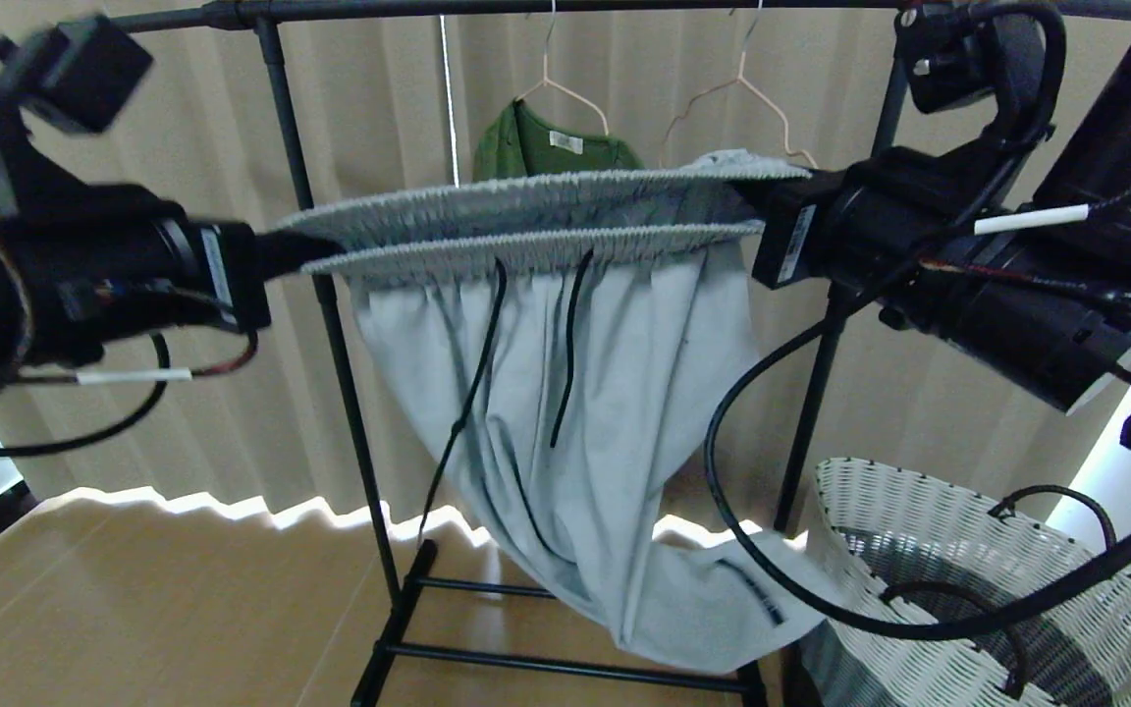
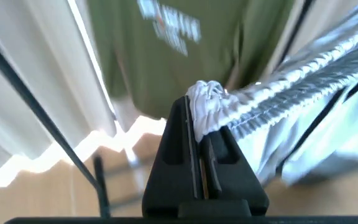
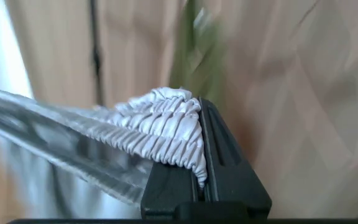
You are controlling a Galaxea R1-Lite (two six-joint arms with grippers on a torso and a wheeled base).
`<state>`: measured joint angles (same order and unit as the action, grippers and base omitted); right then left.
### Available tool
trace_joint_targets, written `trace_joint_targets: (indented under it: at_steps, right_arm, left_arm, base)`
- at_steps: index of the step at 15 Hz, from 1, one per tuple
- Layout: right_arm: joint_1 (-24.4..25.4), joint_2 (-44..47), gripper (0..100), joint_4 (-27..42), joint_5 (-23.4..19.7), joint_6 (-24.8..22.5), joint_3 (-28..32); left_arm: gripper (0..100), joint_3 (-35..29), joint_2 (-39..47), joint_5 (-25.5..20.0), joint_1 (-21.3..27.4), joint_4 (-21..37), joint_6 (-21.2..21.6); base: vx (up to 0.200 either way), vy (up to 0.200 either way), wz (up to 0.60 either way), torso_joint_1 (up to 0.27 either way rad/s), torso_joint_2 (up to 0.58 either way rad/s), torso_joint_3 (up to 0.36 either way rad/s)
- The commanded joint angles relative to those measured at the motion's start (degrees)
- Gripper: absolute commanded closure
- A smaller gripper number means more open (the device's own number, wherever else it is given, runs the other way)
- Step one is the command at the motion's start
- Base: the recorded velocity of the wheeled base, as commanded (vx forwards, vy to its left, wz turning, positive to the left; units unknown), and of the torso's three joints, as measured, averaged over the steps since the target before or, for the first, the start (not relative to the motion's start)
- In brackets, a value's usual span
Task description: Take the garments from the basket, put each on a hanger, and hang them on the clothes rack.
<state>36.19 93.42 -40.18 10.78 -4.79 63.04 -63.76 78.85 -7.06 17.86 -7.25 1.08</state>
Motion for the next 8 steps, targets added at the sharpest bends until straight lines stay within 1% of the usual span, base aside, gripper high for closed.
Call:
trace_joint_targets:
  at_steps: [1, 3, 4, 5, 6, 7, 8]
  right_arm:
    - [-3.76, -0.08, 100, 0.28, 0.12, -2.68, 4.20]
    - [-7.37, -0.60, 100, 0.28, -0.05, -8.48, 7.71]
    - [-8.60, -1.22, 100, 0.45, -0.41, -10.24, 9.21]
    - [-8.77, -1.75, 100, 0.89, -0.41, -10.59, 8.77]
    - [-8.77, -2.19, 100, 1.16, -0.32, -10.59, 7.98]
    - [-8.86, -3.24, 100, 1.16, -0.32, -10.59, 4.90]
    - [-9.04, -4.82, 100, 0.81, -0.23, -10.77, 0.33]
  left_arm:
    - [100, -16.66, 1.40, 0.03, -0.72, 8.84, 1.11]
    - [100, -19.39, 2.54, 0.03, -0.63, 8.92, 5.33]
    - [100, -19.65, 2.63, 0.03, -0.37, 9.01, 6.39]
    - [100, -18.51, 2.45, 0.29, 1.39, 9.01, 6.30]
    - [100, -17.01, 2.27, 0.47, 2.53, 9.01, 6.21]
    - [100, -12.44, 2.10, 0.38, 3.23, 8.57, 6.65]
    - [100, -7.43, 1.04, 0.47, 4.47, 7.60, 7.09]
  base:
    - [0.000, 0.000, 0.00, 0.000, 0.00, 0.000]
    - [0.000, 0.000, 0.00, 0.000, 0.00, 0.000]
    - [0.000, 0.000, 0.00, 0.000, 0.00, 0.000]
    - [0.000, 0.000, 0.00, 0.000, 0.00, 0.000]
    - [0.000, 0.000, 0.00, 0.000, 0.00, 0.000]
    - [0.000, 0.000, 0.00, 0.000, 0.00, 0.000]
    - [0.000, 0.000, 0.00, 0.000, 0.00, 0.000]
